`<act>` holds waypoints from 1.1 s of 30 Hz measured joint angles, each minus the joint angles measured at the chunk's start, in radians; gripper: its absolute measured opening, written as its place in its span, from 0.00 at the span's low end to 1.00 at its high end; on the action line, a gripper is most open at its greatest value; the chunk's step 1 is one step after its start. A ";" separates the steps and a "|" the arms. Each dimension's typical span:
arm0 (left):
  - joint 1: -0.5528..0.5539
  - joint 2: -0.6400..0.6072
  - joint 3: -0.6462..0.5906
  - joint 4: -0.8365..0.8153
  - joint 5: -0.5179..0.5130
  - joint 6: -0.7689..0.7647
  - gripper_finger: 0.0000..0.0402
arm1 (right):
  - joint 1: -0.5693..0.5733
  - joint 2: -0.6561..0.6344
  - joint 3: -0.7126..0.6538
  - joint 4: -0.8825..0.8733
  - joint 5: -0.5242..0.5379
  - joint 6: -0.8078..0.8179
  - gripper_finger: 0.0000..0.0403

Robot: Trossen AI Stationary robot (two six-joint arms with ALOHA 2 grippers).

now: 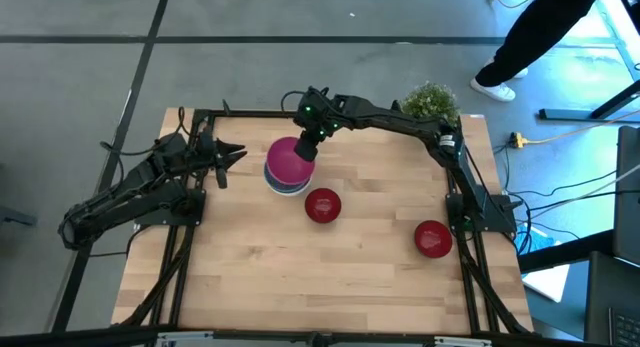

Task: Nest bowls inside each other
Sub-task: Stack the pink bowl into the blue bowl, then stack the right red bowl into the pink bowl

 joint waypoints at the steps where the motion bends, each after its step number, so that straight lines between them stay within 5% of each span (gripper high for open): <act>1: 0.000 0.000 0.000 0.000 0.000 0.000 0.21 | -0.001 0.002 0.000 0.000 0.000 0.000 0.02; 17: 0.000 0.000 0.000 -0.004 0.000 0.000 0.21 | 0.001 0.051 0.000 -0.015 -0.019 -0.019 0.03; 33: 0.000 0.000 0.000 -0.008 0.000 0.000 0.21 | 0.014 0.051 0.000 0.016 -0.019 -0.050 0.29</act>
